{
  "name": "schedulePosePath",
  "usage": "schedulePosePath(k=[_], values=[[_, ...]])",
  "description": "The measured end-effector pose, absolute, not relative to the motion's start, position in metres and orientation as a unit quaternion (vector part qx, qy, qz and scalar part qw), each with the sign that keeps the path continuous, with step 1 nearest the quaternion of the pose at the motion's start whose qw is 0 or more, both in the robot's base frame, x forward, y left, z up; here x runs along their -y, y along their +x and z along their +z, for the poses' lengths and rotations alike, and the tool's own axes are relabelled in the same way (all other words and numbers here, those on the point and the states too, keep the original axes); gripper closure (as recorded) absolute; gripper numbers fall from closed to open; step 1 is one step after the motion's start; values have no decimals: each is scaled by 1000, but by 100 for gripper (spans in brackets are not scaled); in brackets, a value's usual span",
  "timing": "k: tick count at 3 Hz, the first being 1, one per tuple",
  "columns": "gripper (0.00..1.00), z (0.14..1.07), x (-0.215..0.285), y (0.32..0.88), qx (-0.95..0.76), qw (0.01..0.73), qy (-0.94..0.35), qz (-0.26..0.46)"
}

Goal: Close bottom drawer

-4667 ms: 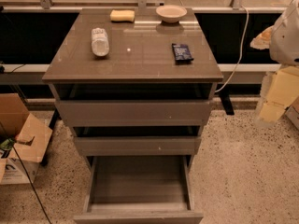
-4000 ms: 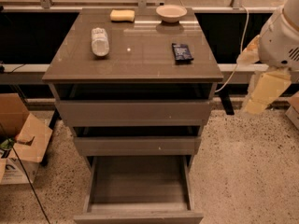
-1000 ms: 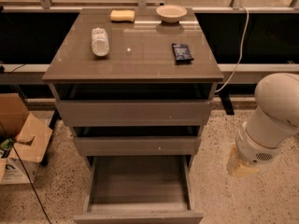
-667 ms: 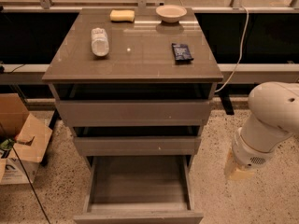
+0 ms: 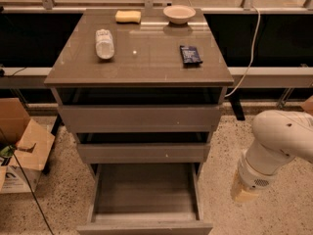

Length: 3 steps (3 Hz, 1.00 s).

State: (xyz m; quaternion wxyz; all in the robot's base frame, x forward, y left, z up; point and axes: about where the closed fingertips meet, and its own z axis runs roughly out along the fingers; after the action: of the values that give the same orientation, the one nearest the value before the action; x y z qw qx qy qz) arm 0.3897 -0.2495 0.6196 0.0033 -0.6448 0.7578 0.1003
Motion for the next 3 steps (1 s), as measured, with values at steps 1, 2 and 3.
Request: schedulePosePath(k=[1, 2, 3], values=[[100, 575, 253, 385, -762, 19, -636, 118], [100, 575, 253, 385, -762, 19, -636, 118], [100, 565, 247, 379, -765, 21, -636, 102]])
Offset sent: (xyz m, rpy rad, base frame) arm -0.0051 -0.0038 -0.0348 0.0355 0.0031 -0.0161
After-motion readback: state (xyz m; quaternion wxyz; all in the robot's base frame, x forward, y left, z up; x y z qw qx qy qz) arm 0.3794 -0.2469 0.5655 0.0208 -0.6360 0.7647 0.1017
